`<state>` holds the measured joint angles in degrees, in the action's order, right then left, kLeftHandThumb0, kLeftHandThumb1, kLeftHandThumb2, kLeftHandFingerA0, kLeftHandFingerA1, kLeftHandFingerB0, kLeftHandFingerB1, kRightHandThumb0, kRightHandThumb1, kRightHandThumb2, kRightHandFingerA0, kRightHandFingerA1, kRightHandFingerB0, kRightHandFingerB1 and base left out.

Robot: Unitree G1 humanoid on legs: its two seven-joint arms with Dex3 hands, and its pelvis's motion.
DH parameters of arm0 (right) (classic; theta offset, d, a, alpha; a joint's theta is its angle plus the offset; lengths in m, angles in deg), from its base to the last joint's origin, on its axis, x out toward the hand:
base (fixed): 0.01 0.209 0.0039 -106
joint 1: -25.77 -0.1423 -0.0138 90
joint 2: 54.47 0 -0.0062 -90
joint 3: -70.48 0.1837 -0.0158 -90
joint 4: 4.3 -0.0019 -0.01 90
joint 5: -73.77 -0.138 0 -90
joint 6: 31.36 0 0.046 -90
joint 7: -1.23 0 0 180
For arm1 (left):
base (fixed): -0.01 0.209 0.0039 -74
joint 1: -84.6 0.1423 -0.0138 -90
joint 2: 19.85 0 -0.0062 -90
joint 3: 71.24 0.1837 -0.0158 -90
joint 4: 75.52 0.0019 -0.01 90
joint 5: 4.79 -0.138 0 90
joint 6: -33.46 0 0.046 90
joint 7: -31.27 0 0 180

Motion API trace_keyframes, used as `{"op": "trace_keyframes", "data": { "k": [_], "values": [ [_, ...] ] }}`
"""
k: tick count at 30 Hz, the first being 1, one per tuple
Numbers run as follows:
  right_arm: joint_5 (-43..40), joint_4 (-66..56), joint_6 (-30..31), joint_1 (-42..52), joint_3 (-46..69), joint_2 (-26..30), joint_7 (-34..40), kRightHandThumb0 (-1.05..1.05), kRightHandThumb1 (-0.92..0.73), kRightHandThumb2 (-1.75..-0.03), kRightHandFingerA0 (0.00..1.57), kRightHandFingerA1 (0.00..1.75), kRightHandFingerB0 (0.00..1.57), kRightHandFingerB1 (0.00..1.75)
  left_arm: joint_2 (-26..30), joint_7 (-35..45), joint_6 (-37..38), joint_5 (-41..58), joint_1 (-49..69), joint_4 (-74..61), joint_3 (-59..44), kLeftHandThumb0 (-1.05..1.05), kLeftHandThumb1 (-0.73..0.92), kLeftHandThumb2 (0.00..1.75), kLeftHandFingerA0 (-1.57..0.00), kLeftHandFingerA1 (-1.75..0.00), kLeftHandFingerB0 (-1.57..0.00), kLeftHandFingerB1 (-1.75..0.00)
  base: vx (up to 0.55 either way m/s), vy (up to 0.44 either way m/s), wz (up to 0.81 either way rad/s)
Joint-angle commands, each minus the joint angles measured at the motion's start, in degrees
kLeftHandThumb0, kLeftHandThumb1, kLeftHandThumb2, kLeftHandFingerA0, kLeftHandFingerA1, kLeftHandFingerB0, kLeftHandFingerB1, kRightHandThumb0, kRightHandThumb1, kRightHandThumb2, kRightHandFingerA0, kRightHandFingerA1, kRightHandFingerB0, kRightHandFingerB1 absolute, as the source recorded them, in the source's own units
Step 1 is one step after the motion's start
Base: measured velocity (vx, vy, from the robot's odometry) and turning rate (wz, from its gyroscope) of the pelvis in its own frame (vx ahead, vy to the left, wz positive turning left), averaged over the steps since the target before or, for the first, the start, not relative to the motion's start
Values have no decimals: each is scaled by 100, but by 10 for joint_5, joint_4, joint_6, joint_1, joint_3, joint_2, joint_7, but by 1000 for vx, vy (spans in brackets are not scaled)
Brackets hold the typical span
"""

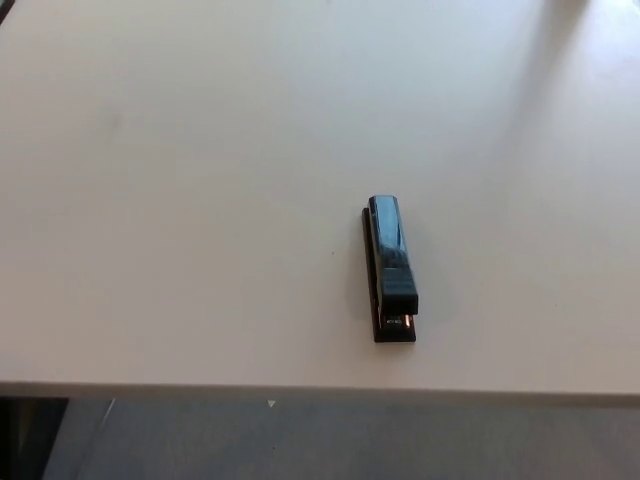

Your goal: The robot uses its right hand to press on the stapler that is in the middle of the desk

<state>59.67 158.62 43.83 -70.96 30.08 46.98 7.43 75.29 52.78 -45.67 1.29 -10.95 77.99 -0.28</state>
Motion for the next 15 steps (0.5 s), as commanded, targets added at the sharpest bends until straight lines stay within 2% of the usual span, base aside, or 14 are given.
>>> {"op": "trace_keyframes", "data": {
  "k": [1,2,4,5,6,7,8,9,10,12,13,14,15],
  "values": [
    [-102,-50,-52,-31,97,108,104,-16,-82,-64,110,108,72,86,19,19,-2,22,-8,4,-12,-60,90,104,0,-13,0,-13,0,0,0],
    [-104,-60,-63,-40,107,125,98,-20,-80,-64,117,96,74,88,20,19,-2,20,-8,4,-10,-60,90,104,0,-14,0,-13,0,0,0],
    [-98,-93,-60,-63,112,152,99,-24,-80,-63,121,93,71,88,21,15,3,14,-8,7,-7,-60,90,105,0,-15,0,-14,0,0,0],
    [-97,-126,-69,-75,112,156,85,-23,-80,-64,120,102,68,93,21,13,7,9,-8,8,-3,-60,91,106,0,-16,0,-15,0,0,0],
    [-96,-128,-68,-76,113,155,86,-23,-80,-64,120,102,68,93,21,12,7,9,-10,10,-3,-60,91,106,0,-16,0,-15,0,0,0],
    [-95,-173,-55,-95,110,161,83,-20,-80,-63,118,107,68,91,21,12,7,9,-10,10,-3,-47,92,89,0,-11,0,-10,0,0,0],
    [-84,-215,-54,-111,98,163,89,-15,-80,-63,117,108,72,88,21,11,10,8,-9,10,-2,-47,91,89,0,-11,0,-10,0,0,0],
    [-87,-270,-22,-137,87,166,90,-14,-81,-63,114,108,70,87,21,14,9,9,-7,9,-2,-47,92,89,0,-10,0,-10,0,0,0],
    [-87,-311,2,-159,74,170,93,-15,-80,-63,112,113,71,88,20,13,9,9,-6,6,-2,-59,90,105,0,-16,0,-16,0,0,0],
    [-88,-380,27,-194,47,167,84,-13,-80,-63,112,118,72,93,21,12,11,8,-5,7,-1,-59,89,105,0,-16,0,-16,0,0,0],
    [-76,-408,27,-214,24,165,83,-10,-76,-74,115,115,78,102,22,13,10,8,-5,7,-2,-60,89,105,0,-16,0,-16,0,0,0],
    [-76,-424,33,-231,9,164,75,-8,-73,-79,117,111,76,103,22,12,9,8,-6,9,-1,-60,90,105,0,-15,0,-15,0,0,0],
    [-81,-443,52,-260,-13,163,67,-5,-69,-86,119,113,81,100,23,12,9,7,-7,10,-1,-60,89,105,0,-15,0,-15,0,0,0]
  ]
}}
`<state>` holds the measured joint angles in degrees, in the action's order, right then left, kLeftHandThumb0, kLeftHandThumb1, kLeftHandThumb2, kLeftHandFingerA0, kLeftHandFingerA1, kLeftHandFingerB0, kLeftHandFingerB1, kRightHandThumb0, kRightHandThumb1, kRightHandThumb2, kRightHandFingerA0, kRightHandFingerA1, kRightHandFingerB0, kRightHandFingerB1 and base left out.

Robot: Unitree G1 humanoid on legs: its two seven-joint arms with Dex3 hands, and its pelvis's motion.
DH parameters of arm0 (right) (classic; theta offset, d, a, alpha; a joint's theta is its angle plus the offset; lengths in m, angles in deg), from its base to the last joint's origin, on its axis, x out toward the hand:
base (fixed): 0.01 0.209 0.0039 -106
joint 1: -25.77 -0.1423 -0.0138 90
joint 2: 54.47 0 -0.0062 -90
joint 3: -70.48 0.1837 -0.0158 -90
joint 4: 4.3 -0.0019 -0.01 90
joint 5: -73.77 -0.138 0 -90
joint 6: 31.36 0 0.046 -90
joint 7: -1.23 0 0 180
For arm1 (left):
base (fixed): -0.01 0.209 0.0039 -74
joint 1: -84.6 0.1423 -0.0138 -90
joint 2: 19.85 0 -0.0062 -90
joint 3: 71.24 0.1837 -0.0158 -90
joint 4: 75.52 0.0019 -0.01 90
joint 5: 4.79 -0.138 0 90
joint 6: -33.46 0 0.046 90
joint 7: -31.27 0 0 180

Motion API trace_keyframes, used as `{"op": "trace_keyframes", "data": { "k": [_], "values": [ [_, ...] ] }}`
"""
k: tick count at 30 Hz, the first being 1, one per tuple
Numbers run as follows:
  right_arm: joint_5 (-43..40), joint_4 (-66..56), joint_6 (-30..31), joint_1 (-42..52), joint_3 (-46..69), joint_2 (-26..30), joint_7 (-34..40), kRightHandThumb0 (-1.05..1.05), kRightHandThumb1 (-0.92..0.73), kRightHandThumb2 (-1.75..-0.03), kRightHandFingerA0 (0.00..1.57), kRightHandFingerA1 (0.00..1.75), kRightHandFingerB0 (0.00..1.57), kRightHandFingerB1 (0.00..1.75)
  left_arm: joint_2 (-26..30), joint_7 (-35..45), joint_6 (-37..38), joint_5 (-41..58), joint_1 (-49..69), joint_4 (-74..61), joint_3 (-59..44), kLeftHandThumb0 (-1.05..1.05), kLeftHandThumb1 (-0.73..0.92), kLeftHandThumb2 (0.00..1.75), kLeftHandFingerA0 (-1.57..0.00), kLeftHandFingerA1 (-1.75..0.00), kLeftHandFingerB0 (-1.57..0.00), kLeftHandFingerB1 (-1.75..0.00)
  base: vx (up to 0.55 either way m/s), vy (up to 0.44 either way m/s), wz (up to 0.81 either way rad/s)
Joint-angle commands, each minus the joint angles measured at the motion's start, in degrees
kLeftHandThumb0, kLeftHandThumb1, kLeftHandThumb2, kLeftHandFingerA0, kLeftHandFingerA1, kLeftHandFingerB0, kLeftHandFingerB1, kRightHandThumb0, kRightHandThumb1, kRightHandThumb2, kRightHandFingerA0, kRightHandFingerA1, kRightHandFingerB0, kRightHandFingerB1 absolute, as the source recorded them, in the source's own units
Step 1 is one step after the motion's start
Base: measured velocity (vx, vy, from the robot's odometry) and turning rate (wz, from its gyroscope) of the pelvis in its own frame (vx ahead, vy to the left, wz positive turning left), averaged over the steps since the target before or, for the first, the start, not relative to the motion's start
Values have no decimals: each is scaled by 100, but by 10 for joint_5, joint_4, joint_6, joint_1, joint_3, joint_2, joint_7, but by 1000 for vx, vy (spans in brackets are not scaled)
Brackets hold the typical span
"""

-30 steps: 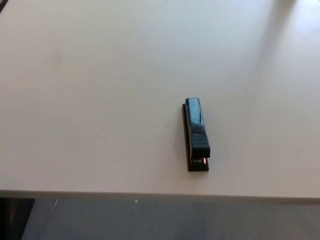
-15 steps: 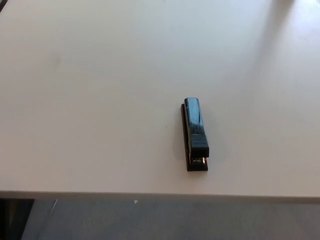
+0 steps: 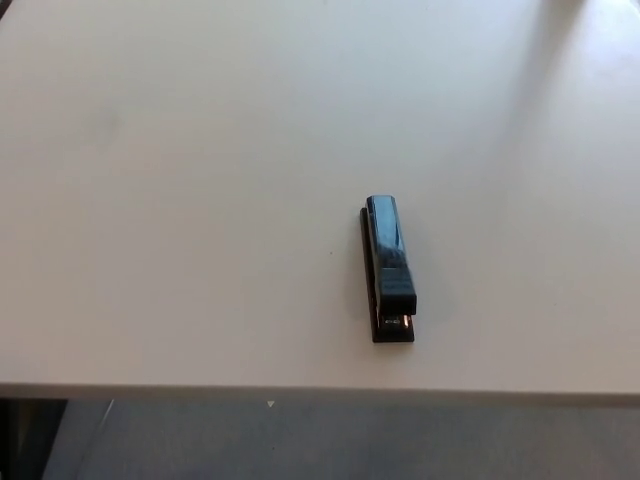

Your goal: The robot uses its right hand to press on the stapler that is in the middle of the desk

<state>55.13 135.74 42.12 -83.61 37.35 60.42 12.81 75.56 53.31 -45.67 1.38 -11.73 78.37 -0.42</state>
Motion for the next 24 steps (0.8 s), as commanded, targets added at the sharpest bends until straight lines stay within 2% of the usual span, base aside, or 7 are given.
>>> {"op": "trace_keyframes", "data": {
  "k": [1,4,6,12,17,21,24],
  "values": [
    [-31,-229,88,-156,-102,27,19,-6,-66,-88,119,115,81,101,20,9,9,7,0,7,0,-59,89,104,0,-16,0,-15,0,0,0],
    [-30,-239,79,-235,-154,9,-13,8,-62,-100,119,119,88,108,20,10,13,8,1,6,-1,-60,89,104,0,-14,0,-15,0,0,0],
    [-22,-271,119,-272,-199,-11,-11,-6,-67,-88,123,110,82,106,22,8,16,3,1,7,3,-47,91,88,0,-7,0,-8,0,0,0],
    [-56,-305,141,-358,-294,-110,-74,6,-58,-102,124,102,85,103,24,14,12,7,-3,7,2,-60,89,102,0,-12,0,-12,0,0,0],
    [-45,-412,138,-294,-378,-215,-69,4,-71,-85,128,90,85,93,22,12,16,5,-6,10,3,-60,88,103,0,-14,0,-14,0,0,0],
    [28,-492,149,-248,-475,-304,-10,-5,-72,-82,126,108,79,113,23,11,19,3,-5,11,5,-58,87,103,0,-18,0,-17,-6,-4,2],
    [64,-434,117,-248,-521,-354,-14,-6,-76,-80,128,96,73,109,22,7,16,0,-6,12,9,-45,92,90,0,-11,0,-10,0,0,0]
  ]
}}
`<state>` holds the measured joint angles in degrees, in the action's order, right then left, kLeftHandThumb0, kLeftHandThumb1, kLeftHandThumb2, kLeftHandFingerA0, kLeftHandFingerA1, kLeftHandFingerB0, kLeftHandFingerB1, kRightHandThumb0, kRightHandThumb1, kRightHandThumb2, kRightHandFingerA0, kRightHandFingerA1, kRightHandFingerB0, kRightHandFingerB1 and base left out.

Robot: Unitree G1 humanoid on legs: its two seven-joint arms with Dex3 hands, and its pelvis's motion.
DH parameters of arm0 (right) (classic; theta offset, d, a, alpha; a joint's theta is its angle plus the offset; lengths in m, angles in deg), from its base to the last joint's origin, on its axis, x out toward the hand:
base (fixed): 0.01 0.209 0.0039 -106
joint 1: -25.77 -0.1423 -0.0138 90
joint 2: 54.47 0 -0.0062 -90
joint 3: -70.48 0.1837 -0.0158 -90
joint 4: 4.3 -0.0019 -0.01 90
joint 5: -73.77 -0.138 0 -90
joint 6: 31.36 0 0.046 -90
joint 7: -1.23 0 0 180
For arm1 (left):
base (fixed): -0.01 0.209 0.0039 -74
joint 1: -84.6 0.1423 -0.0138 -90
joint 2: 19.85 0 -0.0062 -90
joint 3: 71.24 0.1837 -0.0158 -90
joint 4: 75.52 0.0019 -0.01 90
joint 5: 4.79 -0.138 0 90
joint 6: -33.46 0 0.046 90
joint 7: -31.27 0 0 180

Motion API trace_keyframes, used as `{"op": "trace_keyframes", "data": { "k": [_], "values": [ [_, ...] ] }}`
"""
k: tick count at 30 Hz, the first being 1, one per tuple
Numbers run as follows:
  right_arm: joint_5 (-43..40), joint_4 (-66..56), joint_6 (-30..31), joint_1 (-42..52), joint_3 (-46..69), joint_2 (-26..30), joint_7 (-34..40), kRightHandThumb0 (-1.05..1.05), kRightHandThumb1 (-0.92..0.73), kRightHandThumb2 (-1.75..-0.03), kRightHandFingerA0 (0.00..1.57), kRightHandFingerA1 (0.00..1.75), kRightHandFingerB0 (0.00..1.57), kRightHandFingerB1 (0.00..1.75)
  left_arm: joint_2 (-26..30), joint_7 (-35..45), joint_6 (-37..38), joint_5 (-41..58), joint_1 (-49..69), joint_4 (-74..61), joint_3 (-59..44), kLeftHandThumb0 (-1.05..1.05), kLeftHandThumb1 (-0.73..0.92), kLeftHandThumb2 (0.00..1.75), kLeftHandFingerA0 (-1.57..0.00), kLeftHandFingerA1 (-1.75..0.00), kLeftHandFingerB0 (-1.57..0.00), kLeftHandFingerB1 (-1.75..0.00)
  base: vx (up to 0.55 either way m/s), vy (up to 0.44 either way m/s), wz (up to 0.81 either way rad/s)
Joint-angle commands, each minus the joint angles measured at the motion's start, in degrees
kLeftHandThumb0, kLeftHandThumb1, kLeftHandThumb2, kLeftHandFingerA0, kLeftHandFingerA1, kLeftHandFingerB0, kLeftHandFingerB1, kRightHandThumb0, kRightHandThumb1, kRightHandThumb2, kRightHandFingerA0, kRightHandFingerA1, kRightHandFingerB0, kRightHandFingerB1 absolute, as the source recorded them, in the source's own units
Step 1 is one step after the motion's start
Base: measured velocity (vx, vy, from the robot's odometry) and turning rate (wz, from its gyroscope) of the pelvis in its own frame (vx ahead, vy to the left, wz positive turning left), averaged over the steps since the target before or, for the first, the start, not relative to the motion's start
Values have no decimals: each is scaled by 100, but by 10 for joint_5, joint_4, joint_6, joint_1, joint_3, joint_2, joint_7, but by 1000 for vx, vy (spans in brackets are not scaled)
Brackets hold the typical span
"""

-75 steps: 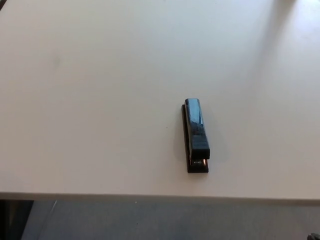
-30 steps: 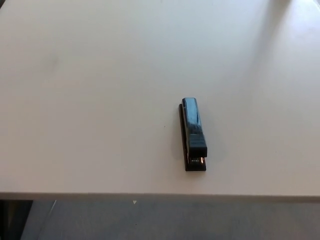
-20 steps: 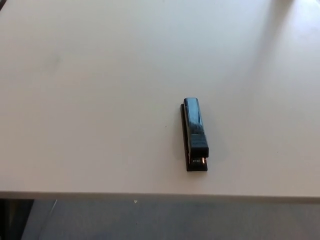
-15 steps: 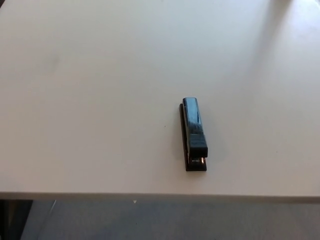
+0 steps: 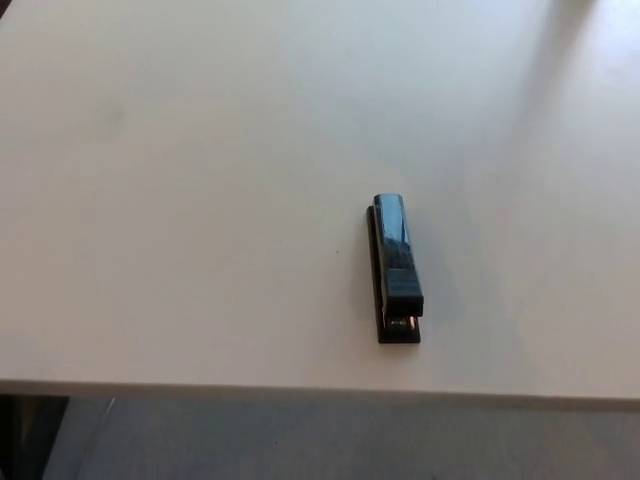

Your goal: The robot uses its right hand to press on the stapler that is in the middle of the desk

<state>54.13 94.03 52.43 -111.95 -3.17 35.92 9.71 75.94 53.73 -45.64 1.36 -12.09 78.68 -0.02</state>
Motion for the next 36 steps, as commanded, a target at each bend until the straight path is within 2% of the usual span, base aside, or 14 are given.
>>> {"op": "trace_keyframes", "data": {
  "k": [1,6,7,9,10,12,16,20,22,25,30,34,35,36],
  "values": [
    [65,-5,13,32,-116,-117,11,-6,-76,-80,128,96,73,109,18,3,17,-1,-2,9,7,-45,92,90,0,-11,0,-10,0,0,0],
    [114,97,-2,13,-155,-167,37,-12,-80,-66,132,92,72,110,18,1,19,3,-3,12,5,-45,92,89,0,-12,0,-10,0,0,0],
    [107,112,6,11,-157,-183,40,-15,-80,-64,130,95,76,101,17,5,16,7,-4,12,2,-45,92,89,0,-10,0,-9,0,0,0],
    [116,154,-10,7,-167,-207,41,-9,-77,-73,126,98,75,102,17,8,15,10,-4,13,0,-58,87,102,0,-15,0,-15,0,0,0],
    [121,176,-19,5,-170,-218,45,-10,-75,-82,127,103,72,111,19,7,14,8,-4,12,1,-59,88,103,0,-16,0,-15,0,0,0],
    [129,220,-37,2,-169,-240,56,-12,-78,-78,127,111,69,124,18,8,19,6,-4,11,3,-59,88,103,0,-16,0,-15,0,0,0],
    [130,280,-54,7,-166,-271,50,-10,-74,-84,128,109,74,113,18,5,16,6,-4,10,3,-56,87,102,0,-18,0,-17,0,0,0],
    [148,334,-66,14,-166,-288,70,-14,-79,-73,128,105,77,100,19,3,22,3,-4,10,6,-58,88,103,0,-17,0,-16,0,0,0],
    [155,365,-76,11,-164,-293,76,-16,-83,-68,127,105,70,113,21,6,16,6,-6,10,4,-58,88,103,0,-16,0,-15,0,0,0],
    [152,412,-87,13,-158,-299,70,-13,-81,-77,120,123,66,130,23,4,14,5,-9,14,4,-59,88,102,0,-15,0,-14,0,0,0],
    [149,475,-115,18,-149,-309,59,-11,-68,-94,126,113,75,116,22,1,12,5,-11,12,4,-57,88,102,0,-17,0,-16,0,0,0],
    [174,497,-124,30,-165,-313,71,-13,-69,-90,126,110,76,111,20,-3,11,5,-11,11,4,-56,86,102,0,-20,0,-19,0,0,0],
    [172,502,-130,34,-163,-315,68,-14,-68,-90,126,110,78,108,20,-5,13,5,-10,10,4,-44,92,89,0,-14,0,-13,0,0,0],
    [159,506,-135,39,-155,-319,57,-13,-70,-89,125,112,79,110,21,-4,14,5,-10,10,4,-44,92,89,0,-14,0,-13,0,0,0]
  ]
}}
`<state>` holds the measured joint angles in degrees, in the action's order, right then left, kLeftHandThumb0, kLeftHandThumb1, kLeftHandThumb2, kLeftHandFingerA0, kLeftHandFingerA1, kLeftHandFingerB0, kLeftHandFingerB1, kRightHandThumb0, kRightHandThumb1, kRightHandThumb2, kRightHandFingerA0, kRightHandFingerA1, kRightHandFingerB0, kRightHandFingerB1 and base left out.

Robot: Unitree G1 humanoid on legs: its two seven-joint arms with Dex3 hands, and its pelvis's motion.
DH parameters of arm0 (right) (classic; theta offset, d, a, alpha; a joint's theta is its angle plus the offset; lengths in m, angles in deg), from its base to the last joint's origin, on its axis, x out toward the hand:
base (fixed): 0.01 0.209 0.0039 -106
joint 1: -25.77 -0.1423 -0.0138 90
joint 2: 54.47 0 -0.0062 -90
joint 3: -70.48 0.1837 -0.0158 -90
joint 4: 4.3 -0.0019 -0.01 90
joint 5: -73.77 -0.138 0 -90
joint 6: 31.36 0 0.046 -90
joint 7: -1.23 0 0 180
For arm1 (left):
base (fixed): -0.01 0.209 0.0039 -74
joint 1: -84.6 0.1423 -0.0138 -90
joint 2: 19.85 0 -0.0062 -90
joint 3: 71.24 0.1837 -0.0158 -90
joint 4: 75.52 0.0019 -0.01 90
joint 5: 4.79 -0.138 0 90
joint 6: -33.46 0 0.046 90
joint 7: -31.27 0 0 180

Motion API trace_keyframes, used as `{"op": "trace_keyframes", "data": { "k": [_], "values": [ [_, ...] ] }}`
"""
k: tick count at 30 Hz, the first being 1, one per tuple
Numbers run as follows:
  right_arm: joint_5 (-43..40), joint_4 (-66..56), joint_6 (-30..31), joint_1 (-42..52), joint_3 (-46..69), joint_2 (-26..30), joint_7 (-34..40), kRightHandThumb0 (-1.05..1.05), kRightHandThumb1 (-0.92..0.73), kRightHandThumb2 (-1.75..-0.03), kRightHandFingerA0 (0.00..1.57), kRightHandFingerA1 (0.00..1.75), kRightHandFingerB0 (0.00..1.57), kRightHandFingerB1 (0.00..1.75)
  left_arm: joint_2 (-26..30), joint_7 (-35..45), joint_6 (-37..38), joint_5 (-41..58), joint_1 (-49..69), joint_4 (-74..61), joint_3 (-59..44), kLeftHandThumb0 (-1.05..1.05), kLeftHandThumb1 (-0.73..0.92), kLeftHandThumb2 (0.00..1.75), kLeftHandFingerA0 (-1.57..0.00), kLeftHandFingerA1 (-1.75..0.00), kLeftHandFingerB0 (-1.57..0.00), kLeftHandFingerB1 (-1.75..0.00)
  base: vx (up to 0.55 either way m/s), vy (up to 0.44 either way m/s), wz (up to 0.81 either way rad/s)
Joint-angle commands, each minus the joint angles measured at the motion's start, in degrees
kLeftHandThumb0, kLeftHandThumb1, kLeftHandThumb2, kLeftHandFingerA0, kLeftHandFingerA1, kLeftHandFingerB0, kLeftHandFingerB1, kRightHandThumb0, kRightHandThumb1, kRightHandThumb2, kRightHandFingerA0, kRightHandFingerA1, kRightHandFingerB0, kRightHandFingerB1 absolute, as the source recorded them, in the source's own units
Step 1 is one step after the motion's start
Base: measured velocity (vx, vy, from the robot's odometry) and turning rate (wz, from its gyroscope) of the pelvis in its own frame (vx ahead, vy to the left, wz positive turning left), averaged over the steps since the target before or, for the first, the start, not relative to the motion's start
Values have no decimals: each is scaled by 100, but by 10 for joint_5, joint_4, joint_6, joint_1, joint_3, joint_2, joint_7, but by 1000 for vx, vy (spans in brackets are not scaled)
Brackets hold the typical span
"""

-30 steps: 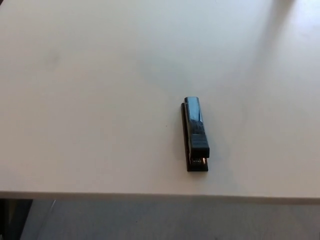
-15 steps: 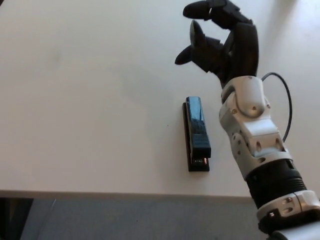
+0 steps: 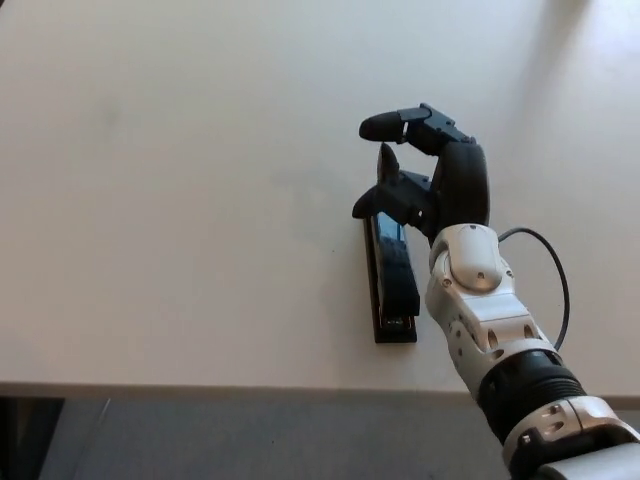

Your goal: The robot uses its right hand to press on the stapler that is in the middle of the desk

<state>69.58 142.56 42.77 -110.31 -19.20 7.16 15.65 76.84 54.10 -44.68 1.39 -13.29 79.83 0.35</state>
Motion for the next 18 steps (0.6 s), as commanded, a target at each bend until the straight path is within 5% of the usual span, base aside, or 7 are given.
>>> {"op": "trace_keyframes", "data": {
  "k": [1,5,7,13,14,15,18],
  "values": [
    [2,23,-36,26,7,-32,-5,-13,-71,-86,125,111,78,109,12,-6,6,4,3,-2,1,-43,92,90,0,-13,0,-13,0,0,0],
    [3,40,-41,41,10,-32,-9,-13,-73,-81,124,113,75,113,13,-3,8,4,3,-2,1,-56,86,102,0,-18,0,-18,0,0,0],
    [-5,46,-45,47,16,-37,-16,-13,-73,-83,121,120,73,115,13,-6,7,3,2,-2,2,-44,92,87,0,-15,0,-14,0,0,0],
    [18,62,-66,67,-6,-59,-11,-15,-72,-84,122,117,76,115,15,-1,11,1,1,-3,6,-45,92,89,0,-12,0,-12,0,0,0],
    [16,64,-72,73,-8,-65,-15,-11,-70,-83,124,117,75,114,14,-3,7,3,0,-4,5,-57,86,102,0,-18,0,-18,0,0,0],
    [16,69,-76,78,-11,-69,-19,-12,-69,-87,125,116,75,111,14,-2,8,5,0,-3,4,-45,92,88,0,-11,0,-12,0,0,0],
    [15,79,-72,90,-13,-75,-20,-7,-70,-83,126,119,73,120,13,-3,11,5,2,-4,3,-45,92,88,0,-11,0,-12,0,0,0]
  ]
}}
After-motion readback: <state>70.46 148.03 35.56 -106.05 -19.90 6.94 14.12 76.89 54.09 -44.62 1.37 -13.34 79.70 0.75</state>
